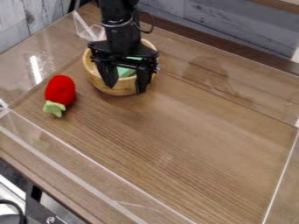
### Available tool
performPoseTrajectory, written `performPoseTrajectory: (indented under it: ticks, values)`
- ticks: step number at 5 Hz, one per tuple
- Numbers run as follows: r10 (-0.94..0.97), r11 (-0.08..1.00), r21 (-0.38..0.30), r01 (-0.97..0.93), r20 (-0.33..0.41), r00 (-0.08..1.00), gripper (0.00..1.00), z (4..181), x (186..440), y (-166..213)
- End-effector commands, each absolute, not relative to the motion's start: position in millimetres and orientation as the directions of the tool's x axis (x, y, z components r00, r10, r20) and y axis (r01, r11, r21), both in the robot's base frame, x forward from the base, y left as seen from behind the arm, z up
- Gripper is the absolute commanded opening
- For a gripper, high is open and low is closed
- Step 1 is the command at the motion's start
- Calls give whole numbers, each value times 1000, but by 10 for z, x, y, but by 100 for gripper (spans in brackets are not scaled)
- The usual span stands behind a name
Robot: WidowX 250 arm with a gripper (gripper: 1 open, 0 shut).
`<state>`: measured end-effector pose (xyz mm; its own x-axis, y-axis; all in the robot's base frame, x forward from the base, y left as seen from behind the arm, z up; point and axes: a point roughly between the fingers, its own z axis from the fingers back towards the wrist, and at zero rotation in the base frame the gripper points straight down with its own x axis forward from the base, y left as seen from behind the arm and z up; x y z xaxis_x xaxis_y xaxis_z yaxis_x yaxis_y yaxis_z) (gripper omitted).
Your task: Move the red object to the left side of the table
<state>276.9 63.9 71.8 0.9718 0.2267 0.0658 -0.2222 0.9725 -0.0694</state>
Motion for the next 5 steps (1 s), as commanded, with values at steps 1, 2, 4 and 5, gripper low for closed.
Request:
performPoseTrajectory:
  ticks: [1,2,4,5]
  values:
    - [273,961,-74,-265,133,953,100,994,2757,710]
    - [327,945,-82,-318,141,935,100,1078,2658,836]
    - [457,890,-85,-449,145,878,100,1087,2432,1320]
    - [509,860,-75,-504,138,849,100,955,2274,1673]
